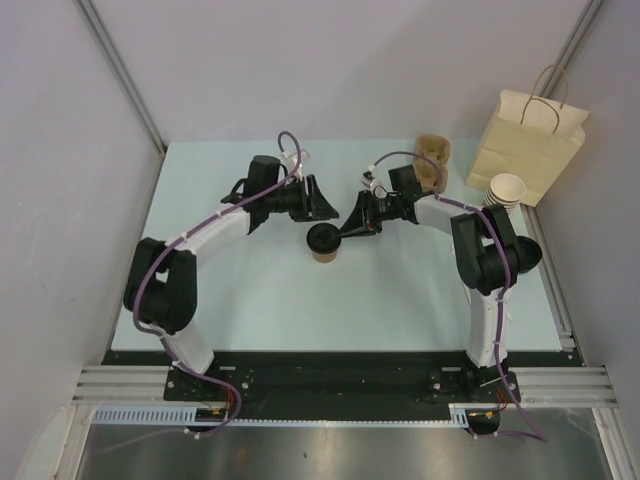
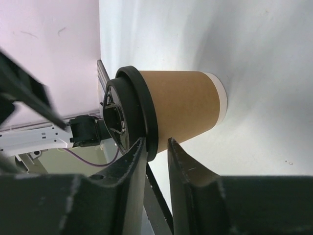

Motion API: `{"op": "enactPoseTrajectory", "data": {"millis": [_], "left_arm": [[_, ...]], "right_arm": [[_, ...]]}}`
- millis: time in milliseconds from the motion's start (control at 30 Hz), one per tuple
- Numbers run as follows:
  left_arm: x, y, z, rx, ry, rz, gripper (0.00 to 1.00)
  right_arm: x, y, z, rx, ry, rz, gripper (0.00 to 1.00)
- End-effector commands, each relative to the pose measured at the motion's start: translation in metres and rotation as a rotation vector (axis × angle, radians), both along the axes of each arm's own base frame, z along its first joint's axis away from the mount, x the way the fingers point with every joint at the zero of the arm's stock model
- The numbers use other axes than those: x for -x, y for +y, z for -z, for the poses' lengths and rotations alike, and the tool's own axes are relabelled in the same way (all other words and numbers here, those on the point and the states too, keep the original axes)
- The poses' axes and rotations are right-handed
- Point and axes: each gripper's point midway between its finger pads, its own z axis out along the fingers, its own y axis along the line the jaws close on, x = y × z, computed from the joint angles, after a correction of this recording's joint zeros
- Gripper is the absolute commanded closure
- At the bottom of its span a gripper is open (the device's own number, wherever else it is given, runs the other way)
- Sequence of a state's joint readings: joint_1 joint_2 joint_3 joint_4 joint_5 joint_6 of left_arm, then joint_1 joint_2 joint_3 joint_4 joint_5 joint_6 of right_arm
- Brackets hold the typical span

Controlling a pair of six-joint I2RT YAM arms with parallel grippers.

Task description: Pack the takeout coffee

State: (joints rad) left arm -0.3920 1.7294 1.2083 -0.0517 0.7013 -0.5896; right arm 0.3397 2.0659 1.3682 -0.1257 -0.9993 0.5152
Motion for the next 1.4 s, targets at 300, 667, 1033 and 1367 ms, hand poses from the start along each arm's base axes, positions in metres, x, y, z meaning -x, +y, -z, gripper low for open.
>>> {"op": "enactPoseTrajectory", "data": {"millis": [300, 667, 1033, 1367], "left_arm": [[0.030, 0.080, -0.016, -0.460, -0.163, -0.049, 0.43], [0.029, 0.057, 0.004, -0.556, -0.072, -0.157, 0.50], [0.014, 0.043, 0.022, -0.581, 0.010, -0.198, 0.54], [0.020, 0.044, 0.049, -0.626, 0.077, -0.184, 0.62]], "right_arm": [[0.007, -0.001, -0.040, -0.011, -0.060, 0.016, 0.67], [0.007, -0.014, -0.043, 0.011, -0.068, 0.027, 0.64], [0.005, -0.022, -0.043, 0.032, -0.081, 0.040, 0.63], [-0.001, -0.027, -0.044, 0.019, -0.083, 0.056, 0.63]]}}
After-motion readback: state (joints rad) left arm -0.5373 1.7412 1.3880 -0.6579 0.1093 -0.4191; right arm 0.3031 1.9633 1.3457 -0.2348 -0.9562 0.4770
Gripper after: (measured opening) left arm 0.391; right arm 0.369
